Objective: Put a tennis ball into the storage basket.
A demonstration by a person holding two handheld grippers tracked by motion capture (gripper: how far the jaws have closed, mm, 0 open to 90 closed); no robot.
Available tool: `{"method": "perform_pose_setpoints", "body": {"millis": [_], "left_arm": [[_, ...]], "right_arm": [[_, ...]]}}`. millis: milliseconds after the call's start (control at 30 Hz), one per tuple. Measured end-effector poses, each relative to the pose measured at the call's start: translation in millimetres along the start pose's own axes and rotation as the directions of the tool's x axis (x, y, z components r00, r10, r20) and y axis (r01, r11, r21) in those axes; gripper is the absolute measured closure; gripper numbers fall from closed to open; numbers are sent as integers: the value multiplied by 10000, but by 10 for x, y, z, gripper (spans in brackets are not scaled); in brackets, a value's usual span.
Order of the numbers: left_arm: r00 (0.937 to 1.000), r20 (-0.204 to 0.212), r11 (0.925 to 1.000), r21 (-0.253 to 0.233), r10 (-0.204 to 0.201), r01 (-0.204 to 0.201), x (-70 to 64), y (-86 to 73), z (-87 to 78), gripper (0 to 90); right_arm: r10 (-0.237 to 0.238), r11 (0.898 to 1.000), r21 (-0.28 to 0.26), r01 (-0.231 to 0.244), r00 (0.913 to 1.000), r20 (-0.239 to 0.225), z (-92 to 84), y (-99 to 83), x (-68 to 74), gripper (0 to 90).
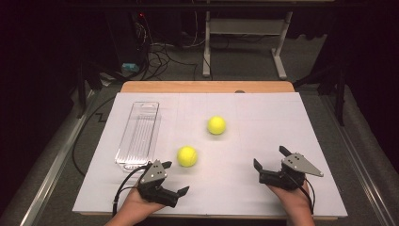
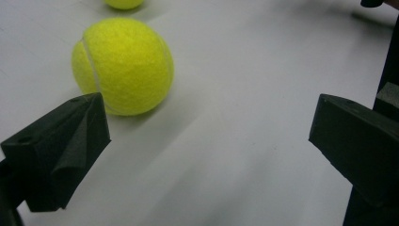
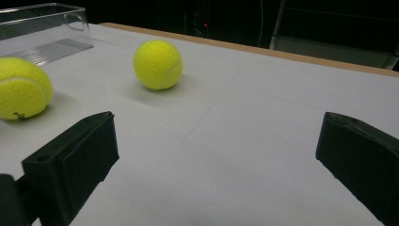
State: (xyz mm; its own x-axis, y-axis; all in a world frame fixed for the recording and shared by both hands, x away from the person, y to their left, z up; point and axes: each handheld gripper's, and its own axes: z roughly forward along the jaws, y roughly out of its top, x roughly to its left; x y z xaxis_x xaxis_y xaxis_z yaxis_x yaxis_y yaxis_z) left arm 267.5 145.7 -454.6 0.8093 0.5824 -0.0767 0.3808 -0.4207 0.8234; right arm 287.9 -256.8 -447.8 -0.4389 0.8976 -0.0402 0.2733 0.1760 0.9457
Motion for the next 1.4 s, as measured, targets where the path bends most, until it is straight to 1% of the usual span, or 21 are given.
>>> {"method": "perform_pose_setpoints", "body": {"millis": [300,500,567,700,867,933,1000,1067,1133,1200,1300,1400], "left_arm": [[9997,97,9977,649,-206,200,19,-18,58,2],[9994,46,9939,1054,-330,323,30,-28,83,2],[9990,21,9920,1189,-436,431,30,-32,95,2],[9988,-22,9874,1504,-498,495,36,-40,115,2],[9974,-90,9814,1780,-721,726,52,-45,130,2],[9967,-112,9786,1894,-802,808,53,-47,137,2],[9962,-82,9757,2013,-866,864,54,-48,145,2],[9964,-65,9722,2186,-849,843,60,-44,142,2],[9955,-112,9723,2138,-946,948,64,-41,143,2],[9939,-133,9687,2227,-1091,1093,77,-19,139,2],[9930,-253,9626,2441,-1150,1176,81,20,147,3],[9942,-289,9552,2758,-1037,1076,65,59,164,3]], "right_arm": [[-10,10000,24,10,10000,-55,12,-7,14,0],[3,10000,35,-3,10000,-83,12,-7,15,0],[4,10000,49,-4,10000,-94,14,-9,17,0],[29,10000,69,-28,9999,-128,14,-10,19,0],[64,9999,89,-62,9997,-233,11,-9,22,0],[11,10000,70,-10,9997,-256,9,-8,26,0],[-65,9999,83,67,9998,-178,3,-6,36,0],[-58,10000,69,60,9998,-201,3,-5,37,0],[-55,10000,74,57,9998,-210,3,-3,32,0],[6,10000,44,-5,9998,-213,-1,3,22,0],[38,10000,53,-37,9998,-187,-9,11,-10,0],[81,9999,71,-79,9998,-169,-21,1,-47,0]]}}
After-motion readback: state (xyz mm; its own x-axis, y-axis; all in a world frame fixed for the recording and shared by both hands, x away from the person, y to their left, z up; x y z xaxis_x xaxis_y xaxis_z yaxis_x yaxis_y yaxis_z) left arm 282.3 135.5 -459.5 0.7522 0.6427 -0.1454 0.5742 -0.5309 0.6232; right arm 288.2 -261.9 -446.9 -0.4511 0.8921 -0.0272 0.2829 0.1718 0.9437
